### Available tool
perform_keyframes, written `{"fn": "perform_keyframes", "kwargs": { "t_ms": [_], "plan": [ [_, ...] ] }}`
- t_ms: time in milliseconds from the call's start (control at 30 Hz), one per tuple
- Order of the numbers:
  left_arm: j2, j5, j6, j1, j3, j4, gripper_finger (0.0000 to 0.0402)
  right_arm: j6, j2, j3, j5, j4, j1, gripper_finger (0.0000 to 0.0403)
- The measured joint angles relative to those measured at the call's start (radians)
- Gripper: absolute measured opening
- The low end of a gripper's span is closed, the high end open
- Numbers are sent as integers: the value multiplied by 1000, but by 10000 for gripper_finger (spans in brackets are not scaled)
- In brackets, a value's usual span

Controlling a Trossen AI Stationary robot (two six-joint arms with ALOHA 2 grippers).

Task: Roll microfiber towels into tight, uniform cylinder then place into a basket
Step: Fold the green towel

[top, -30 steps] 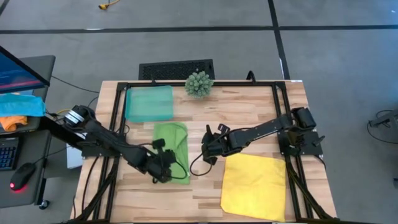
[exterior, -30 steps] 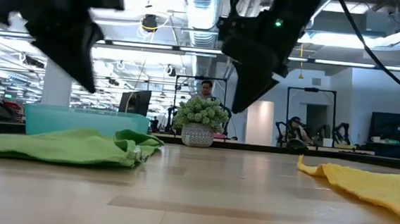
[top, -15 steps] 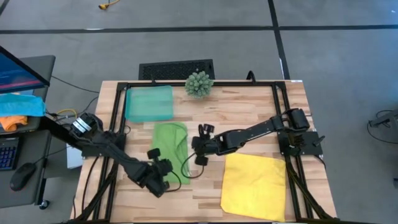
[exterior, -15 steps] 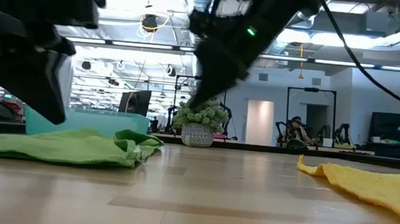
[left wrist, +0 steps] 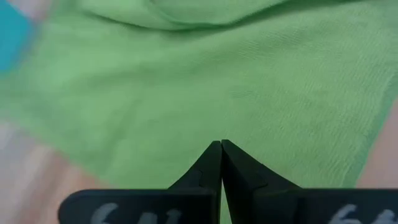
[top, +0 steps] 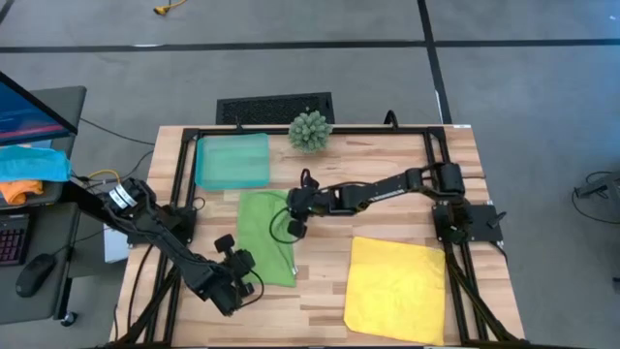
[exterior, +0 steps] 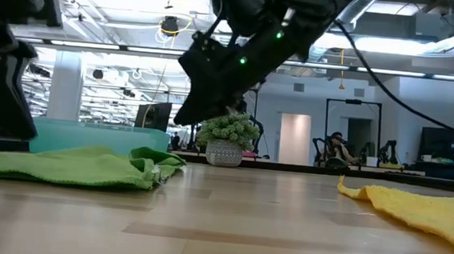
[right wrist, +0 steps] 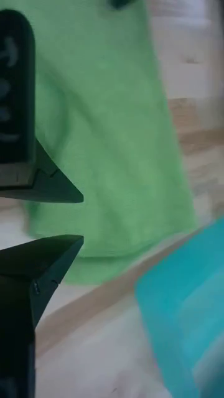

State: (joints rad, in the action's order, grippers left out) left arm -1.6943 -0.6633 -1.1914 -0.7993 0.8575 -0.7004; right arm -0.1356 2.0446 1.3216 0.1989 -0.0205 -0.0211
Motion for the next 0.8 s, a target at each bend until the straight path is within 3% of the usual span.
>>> {"fn": "perform_keyframes", "kwargs": {
  "t_ms": [100, 333, 567, 800],
  "plan": [
    [-1, 4, 37, 10, -54, 125, 0, -13, 31, 7, -6, -13, 11, 118],
    [0, 29, 39, 16, -78, 145, 0, 9, 146, 87, -82, -22, 18, 118],
    [0, 57, 39, 2, -78, 157, 0, -14, 226, 195, -69, 96, 24, 118],
    [0, 75, 24, -30, -77, 151, 0, -17, 226, 233, -18, 220, 39, 118]
  ]
}}
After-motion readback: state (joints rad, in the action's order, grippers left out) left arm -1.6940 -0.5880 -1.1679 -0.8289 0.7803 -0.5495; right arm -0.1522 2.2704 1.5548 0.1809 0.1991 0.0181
